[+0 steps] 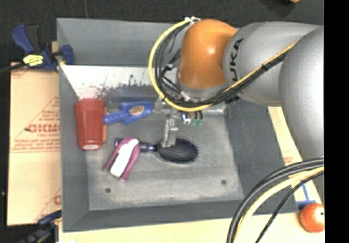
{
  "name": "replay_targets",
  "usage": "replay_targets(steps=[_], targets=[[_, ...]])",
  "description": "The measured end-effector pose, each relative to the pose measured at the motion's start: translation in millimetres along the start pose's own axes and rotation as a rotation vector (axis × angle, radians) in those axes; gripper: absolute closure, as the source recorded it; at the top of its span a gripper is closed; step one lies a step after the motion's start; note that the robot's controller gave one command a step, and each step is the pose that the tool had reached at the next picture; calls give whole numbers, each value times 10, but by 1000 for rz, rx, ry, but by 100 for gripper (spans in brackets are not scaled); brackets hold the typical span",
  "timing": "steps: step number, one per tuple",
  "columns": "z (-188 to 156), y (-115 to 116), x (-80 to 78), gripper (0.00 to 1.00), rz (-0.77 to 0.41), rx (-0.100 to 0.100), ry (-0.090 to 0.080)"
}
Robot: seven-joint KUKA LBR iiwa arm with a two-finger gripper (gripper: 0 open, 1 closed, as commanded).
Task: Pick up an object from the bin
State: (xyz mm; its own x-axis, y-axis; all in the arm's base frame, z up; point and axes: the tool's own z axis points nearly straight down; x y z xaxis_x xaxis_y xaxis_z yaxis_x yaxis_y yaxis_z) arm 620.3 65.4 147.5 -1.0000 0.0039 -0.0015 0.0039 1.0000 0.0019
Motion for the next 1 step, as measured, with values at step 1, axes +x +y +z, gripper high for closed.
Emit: replay_targets(steps=[1], targets=[[0, 0, 0, 0, 0, 0, 0]])
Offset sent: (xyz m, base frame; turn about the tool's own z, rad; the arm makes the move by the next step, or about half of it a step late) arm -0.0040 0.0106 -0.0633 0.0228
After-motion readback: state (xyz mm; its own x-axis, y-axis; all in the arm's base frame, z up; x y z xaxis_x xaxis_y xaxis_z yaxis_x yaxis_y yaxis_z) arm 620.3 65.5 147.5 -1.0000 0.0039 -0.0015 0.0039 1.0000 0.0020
